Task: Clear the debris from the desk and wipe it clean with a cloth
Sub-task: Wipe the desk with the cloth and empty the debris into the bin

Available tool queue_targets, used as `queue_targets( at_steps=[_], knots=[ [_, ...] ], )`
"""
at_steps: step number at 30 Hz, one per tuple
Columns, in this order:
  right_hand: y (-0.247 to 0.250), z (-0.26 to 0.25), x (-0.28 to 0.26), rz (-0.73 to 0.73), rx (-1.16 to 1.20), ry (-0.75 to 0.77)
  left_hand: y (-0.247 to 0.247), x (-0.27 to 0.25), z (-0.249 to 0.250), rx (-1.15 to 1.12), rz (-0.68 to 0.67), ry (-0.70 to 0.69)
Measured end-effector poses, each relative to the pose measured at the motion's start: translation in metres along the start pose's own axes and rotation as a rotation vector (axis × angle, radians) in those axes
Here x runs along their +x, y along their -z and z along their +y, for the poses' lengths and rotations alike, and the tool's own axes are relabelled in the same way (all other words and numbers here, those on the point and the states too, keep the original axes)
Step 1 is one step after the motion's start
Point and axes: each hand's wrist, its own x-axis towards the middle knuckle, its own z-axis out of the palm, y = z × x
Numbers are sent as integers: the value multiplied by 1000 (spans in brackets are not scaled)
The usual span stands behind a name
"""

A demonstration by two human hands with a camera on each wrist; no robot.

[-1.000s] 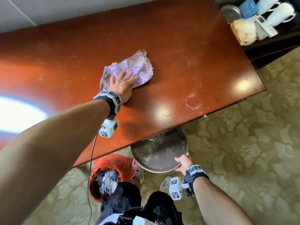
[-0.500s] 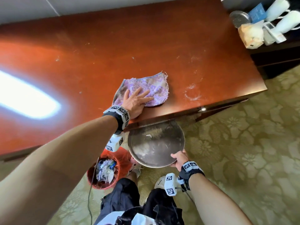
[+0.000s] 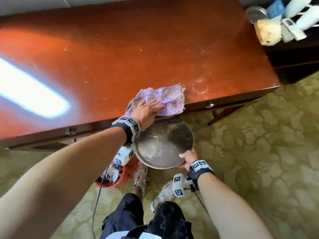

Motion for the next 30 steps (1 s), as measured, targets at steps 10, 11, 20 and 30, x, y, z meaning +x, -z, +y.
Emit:
queue_targets(
  at_steps=[10,11,20,30],
  knots=[
    [4,1,-7,10,-6,1,12,9,-14,231,-124,141],
    [4,1,-6,15,-6,1,11,9,-15,240,-118,129],
    [1,1,-2,3,-14,19,2,-9,-4,52,68,-67],
    [11,0,1,-13,-28,38,1,-66,-3,217,163,35]
  ],
)
